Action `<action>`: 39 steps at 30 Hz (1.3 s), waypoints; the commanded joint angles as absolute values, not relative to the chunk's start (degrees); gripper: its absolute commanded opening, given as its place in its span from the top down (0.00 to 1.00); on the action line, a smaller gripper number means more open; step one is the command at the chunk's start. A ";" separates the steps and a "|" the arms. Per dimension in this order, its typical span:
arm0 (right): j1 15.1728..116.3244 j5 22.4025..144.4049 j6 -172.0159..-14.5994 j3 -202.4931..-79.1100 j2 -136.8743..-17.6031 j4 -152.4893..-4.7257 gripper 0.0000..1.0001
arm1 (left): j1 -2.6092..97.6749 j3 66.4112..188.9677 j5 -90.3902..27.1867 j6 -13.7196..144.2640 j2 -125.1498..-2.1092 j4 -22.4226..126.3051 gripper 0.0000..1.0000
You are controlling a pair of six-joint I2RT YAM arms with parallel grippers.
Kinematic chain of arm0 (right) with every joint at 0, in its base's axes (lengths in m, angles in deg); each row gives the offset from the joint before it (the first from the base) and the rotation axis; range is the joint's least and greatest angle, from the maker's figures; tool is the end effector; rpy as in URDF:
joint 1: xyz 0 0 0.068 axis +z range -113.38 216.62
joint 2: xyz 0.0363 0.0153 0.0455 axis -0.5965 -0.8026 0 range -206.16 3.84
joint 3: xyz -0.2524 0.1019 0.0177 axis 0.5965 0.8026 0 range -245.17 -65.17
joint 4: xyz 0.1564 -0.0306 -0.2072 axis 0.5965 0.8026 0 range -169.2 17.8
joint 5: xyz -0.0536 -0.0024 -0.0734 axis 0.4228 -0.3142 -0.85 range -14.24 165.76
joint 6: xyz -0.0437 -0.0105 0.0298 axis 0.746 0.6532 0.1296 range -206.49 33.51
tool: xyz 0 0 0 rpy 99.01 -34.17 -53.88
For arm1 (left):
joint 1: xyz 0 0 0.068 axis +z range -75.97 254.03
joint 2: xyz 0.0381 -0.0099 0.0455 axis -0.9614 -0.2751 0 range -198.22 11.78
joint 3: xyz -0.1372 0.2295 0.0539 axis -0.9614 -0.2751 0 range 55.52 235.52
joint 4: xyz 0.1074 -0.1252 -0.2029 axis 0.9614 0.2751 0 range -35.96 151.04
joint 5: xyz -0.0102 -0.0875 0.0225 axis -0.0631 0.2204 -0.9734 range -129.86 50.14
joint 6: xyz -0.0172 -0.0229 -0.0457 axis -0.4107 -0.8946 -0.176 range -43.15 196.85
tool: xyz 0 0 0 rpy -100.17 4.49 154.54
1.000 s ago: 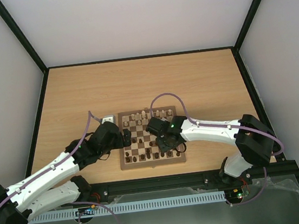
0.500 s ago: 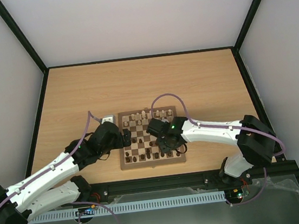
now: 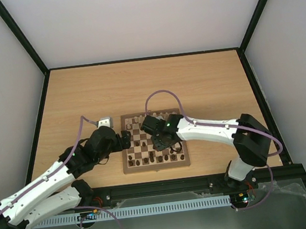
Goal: Set up the chess pieces on the board
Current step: Pick up the chess piece from the chessboard, then place the chess piece on the chessboard.
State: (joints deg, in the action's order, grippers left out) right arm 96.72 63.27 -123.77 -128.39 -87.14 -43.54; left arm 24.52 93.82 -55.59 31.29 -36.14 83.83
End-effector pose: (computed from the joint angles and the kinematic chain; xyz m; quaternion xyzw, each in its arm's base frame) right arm 0.1651 0.2718 0.2191 -0.1669 0.9533 0.1017 0.2303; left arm 0.1232 -0.1294 0.2589 -0.0276 0.8971 -0.2288 0.3770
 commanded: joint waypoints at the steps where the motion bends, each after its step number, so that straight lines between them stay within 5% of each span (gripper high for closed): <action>1: 97.14 62.93 -121.27 -130.61 -90.28 -42.22 0.69 | 24.81 93.95 -58.38 29.86 -33.23 86.51 0.01; 11: 97.09 63.50 -120.51 -130.89 -93.44 -43.58 0.73 | 24.81 93.78 -58.57 29.48 -32.26 86.74 0.01; 20: 97.07 64.01 -120.76 -130.31 -92.56 -43.33 0.87 | 24.81 93.59 -58.41 29.58 -32.16 86.58 0.00; 39: 99.72 65.88 -124.29 -124.67 -86.63 -41.50 0.88 | 24.77 93.53 -57.99 29.92 -33.90 85.57 0.01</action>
